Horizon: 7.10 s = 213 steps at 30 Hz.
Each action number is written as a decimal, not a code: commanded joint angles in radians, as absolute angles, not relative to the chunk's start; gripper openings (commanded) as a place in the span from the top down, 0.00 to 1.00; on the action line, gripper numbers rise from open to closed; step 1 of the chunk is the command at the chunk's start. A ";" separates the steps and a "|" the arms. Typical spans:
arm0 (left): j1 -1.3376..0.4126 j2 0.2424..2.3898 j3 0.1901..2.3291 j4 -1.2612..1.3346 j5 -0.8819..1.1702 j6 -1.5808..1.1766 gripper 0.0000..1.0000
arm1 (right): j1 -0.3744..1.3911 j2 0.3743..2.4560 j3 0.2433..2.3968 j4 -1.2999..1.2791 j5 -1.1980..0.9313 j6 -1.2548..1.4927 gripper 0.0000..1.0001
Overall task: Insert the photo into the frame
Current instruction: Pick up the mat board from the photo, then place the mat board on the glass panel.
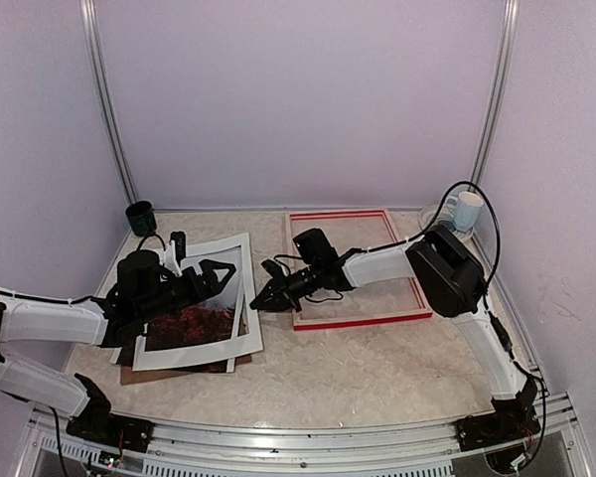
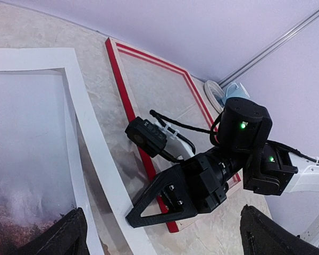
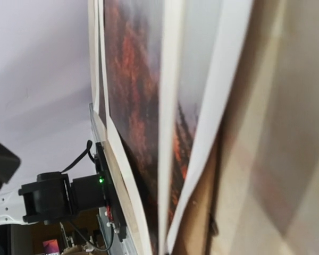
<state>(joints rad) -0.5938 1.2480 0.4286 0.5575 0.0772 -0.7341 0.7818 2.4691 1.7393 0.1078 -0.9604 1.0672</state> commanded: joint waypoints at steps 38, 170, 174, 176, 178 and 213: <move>-0.586 1.346 0.400 0.616 0.082 -0.737 0.01 | 0.514 2.176 1.531 -0.395 -0.958 0.495 0.99; -0.565 1.457 0.380 0.718 0.143 -0.747 0.01 | 0.150 1.985 1.508 -0.729 -0.345 0.032 0.90; -0.565 1.460 0.381 0.718 0.145 -0.747 0.01 | 0.151 1.984 1.507 -0.728 -0.342 0.029 0.90; -0.565 1.463 0.381 0.718 0.145 -0.748 0.01 | 0.150 1.987 1.506 -0.729 -0.336 0.030 0.90; -0.565 1.462 0.379 0.718 0.145 -0.750 0.01 | 0.150 1.991 1.508 -0.732 -0.320 0.028 0.90; -0.565 1.486 0.374 0.748 0.156 -0.763 0.01 | 0.159 1.988 1.482 -0.723 -0.352 0.034 0.69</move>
<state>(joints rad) -0.5720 1.4734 0.3820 0.7170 0.1497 -0.7593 0.1616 1.9900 1.4853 -0.7132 -0.3435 0.0353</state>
